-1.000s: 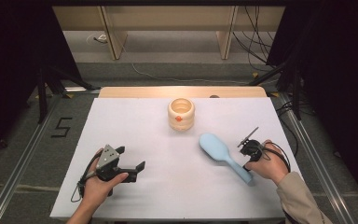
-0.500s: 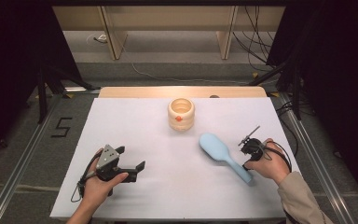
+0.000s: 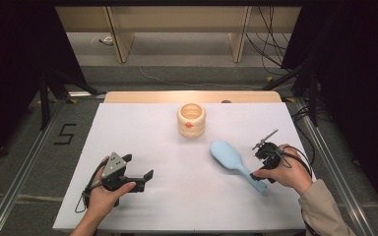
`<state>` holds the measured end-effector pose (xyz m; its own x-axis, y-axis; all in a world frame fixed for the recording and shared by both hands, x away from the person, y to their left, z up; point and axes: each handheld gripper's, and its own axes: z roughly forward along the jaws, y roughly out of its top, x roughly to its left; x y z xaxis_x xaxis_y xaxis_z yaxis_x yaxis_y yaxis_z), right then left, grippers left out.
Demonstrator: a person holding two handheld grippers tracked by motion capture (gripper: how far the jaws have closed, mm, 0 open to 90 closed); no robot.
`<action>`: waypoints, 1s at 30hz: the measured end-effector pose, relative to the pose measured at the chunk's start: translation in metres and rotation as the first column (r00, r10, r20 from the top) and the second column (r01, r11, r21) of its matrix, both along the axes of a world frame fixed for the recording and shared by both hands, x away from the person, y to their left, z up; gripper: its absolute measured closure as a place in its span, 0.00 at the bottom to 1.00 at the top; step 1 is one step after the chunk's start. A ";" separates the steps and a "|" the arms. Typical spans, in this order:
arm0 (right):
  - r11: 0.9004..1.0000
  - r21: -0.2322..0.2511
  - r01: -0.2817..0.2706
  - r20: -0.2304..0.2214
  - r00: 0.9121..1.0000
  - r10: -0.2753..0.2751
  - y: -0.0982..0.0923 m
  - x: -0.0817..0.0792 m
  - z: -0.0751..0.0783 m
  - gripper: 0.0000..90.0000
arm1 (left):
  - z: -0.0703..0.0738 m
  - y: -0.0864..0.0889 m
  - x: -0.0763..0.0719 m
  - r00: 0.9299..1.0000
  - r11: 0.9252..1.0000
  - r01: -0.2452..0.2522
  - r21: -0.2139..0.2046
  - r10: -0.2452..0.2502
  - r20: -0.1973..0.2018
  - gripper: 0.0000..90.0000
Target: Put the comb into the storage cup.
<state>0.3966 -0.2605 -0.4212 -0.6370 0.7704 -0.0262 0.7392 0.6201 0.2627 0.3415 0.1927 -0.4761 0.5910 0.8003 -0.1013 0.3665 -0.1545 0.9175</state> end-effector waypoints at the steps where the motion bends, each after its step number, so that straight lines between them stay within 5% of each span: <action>1: 1.000 0.002 -0.003 0.005 1.000 0.003 0.001 0.000 0.000 0.29 | 0.000 0.000 0.000 1.000 1.000 0.000 0.000 0.000 0.000 0.00; 6: 1.000 -0.014 -0.028 -0.033 0.999 0.027 0.006 -0.001 0.002 0.18 | 0.000 0.000 0.000 1.000 1.000 0.000 0.001 0.000 0.000 0.00; 11: 0.997 -0.029 -0.077 -0.053 0.996 0.076 0.012 0.001 0.004 0.18 | 0.000 0.000 0.000 1.000 1.000 -0.001 -0.001 0.001 0.000 0.00; 30: 0.994 -0.046 -0.096 -0.064 0.994 0.093 0.033 0.016 0.001 0.18 | 0.000 -0.001 0.001 1.000 1.000 0.001 0.000 -0.001 -0.001 0.01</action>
<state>0.4130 -0.2271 -0.4204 -0.7084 0.7055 -0.0212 0.6906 0.6990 0.1859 0.3420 0.1913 -0.4763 0.5915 0.7999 -0.1017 0.3673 -0.1549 0.9171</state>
